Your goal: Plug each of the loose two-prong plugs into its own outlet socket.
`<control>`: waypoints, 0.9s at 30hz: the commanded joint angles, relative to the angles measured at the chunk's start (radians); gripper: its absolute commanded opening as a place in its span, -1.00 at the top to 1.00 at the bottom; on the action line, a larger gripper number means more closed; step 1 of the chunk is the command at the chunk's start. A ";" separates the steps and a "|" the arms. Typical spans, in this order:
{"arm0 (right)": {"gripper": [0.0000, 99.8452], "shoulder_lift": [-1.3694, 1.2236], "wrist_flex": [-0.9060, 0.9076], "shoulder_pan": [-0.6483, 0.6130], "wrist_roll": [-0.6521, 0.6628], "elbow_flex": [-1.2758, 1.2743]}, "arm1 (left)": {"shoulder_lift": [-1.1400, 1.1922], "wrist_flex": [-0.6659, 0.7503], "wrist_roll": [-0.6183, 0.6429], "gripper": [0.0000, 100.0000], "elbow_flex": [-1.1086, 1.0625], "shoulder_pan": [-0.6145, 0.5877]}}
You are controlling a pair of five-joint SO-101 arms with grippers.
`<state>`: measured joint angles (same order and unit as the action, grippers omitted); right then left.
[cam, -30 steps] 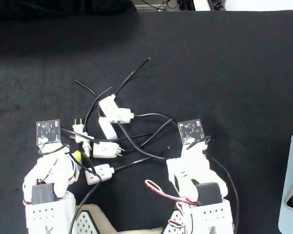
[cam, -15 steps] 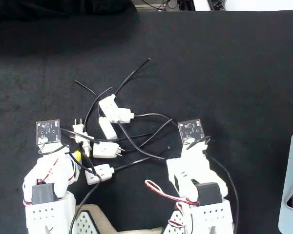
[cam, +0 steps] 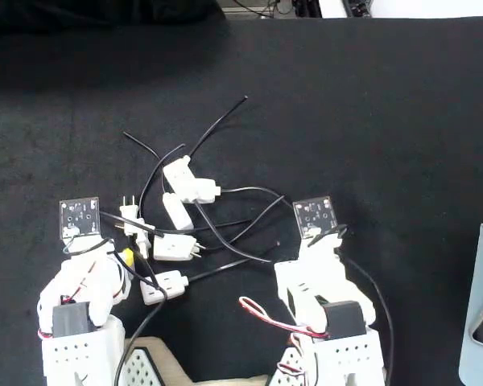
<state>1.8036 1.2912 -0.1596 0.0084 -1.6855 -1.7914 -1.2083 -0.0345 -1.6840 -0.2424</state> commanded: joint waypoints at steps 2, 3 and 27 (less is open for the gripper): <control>0.97 0.074 0.006 0.009 -0.005 0.002 | 0.000 -0.003 0.005 0.61 -0.016 0.002; 0.97 0.074 0.006 0.009 -0.005 0.002 | 0.000 -0.003 0.005 0.61 -0.016 0.002; 0.97 0.074 0.006 0.005 -0.005 0.002 | -0.003 0.009 -0.002 0.61 -0.005 0.007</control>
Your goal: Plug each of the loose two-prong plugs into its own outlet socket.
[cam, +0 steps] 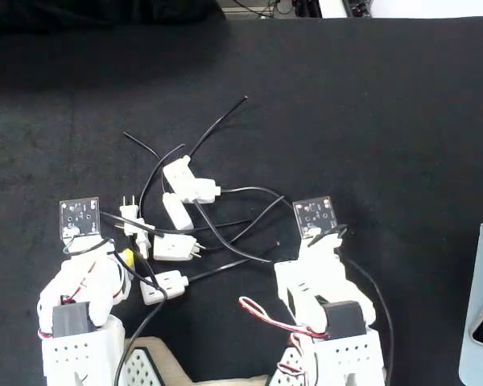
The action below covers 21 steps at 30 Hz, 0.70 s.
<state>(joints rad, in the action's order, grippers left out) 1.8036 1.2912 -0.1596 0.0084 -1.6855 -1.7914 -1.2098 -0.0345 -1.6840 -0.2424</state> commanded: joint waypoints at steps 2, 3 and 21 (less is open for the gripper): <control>0.97 0.074 0.006 0.008 -0.005 0.002 | -0.003 0.023 -0.002 0.61 0.016 -0.001; 0.97 0.074 0.006 0.008 -0.005 0.002 | -0.003 0.020 -0.002 0.61 0.030 -0.001; 0.97 0.065 -0.170 0.137 0.328 0.249 | -0.003 -0.080 -0.261 0.61 0.124 -0.165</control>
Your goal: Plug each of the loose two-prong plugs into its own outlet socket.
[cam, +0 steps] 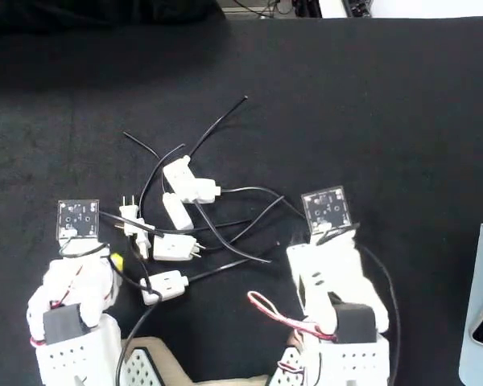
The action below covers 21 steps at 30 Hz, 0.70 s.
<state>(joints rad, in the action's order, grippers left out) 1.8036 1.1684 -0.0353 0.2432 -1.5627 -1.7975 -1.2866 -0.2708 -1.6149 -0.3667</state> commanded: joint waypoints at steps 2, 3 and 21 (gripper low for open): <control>0.97 0.054 -0.051 -0.018 0.130 0.197 | 0.003 -0.002 -0.026 0.61 0.050 -0.039; 0.97 0.035 -0.048 -0.035 0.138 0.236 | 0.003 -0.002 -0.026 0.61 0.048 -0.036; 0.78 -1.136 -0.046 -0.494 0.071 0.862 | 0.003 0.020 -0.029 0.60 0.028 -0.042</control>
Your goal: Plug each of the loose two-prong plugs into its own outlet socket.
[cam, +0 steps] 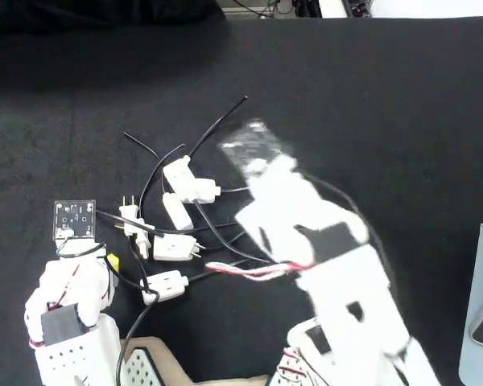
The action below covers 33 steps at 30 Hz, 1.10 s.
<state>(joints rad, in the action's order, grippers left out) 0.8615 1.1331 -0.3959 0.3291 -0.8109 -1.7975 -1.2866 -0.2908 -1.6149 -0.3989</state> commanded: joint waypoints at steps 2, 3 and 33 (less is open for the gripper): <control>0.67 -0.285 -0.011 -0.203 -0.015 0.137 | 0.003 0.031 -0.008 0.60 0.018 -0.010; 0.65 -0.326 -0.011 -0.235 -0.015 0.150 | 0.003 0.035 -0.008 0.60 0.016 -0.012; 0.75 -0.943 -0.032 -0.493 -0.015 0.427 | 0.003 0.120 -0.005 0.60 0.019 -0.214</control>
<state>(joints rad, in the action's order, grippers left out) -0.0790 1.1239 -0.8777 0.3230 -0.4273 -1.7929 -1.1868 -0.2938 -1.6149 -0.6091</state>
